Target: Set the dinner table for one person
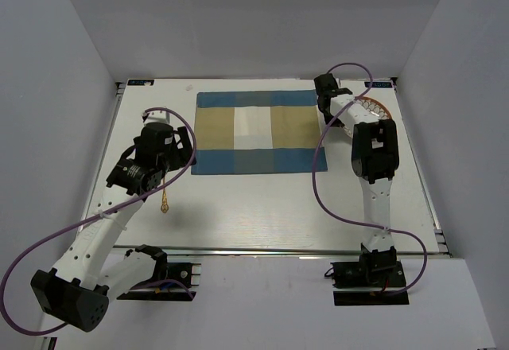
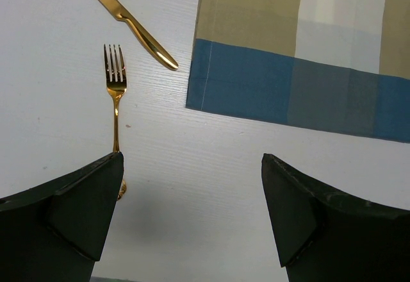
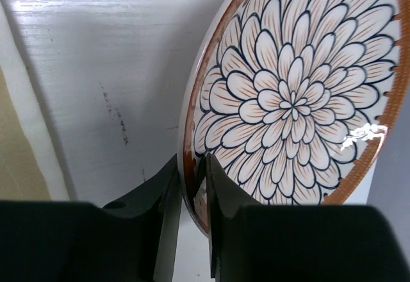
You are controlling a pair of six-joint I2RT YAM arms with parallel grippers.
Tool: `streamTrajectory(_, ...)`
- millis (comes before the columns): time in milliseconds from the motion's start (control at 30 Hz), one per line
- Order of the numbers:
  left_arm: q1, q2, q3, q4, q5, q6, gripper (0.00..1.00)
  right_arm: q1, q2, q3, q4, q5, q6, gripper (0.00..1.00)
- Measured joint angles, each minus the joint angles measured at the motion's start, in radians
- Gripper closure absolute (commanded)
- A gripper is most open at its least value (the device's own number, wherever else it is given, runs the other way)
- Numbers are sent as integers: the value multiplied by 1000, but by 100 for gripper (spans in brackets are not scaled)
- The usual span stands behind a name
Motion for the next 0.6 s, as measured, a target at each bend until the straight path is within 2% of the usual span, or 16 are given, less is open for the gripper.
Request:
streamTrajectory(333, 0, 0, -1, 1, 2, 0, 2, 32, -20, -9, 13, 72, -111, 100)
streamTrajectory(600, 0, 1, -2, 0, 1, -1, 2, 113, -98, -50, 40, 85, -169, 100)
